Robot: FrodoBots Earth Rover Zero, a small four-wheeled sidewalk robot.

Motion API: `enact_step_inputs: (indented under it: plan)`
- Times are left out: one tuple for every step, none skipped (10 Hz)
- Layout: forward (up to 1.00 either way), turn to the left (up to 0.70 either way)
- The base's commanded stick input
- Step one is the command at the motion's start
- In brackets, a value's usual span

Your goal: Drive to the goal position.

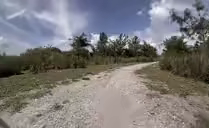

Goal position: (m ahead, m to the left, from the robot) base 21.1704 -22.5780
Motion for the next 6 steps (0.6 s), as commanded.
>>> enact_step_inputs:
  plan:
    - [0.85,0.00]
    - [0.85,0.00]
    - [0.85,0.00]
    - [0.85,0.00]
    - [0.85,0.00]
    - [0.85,0.00]
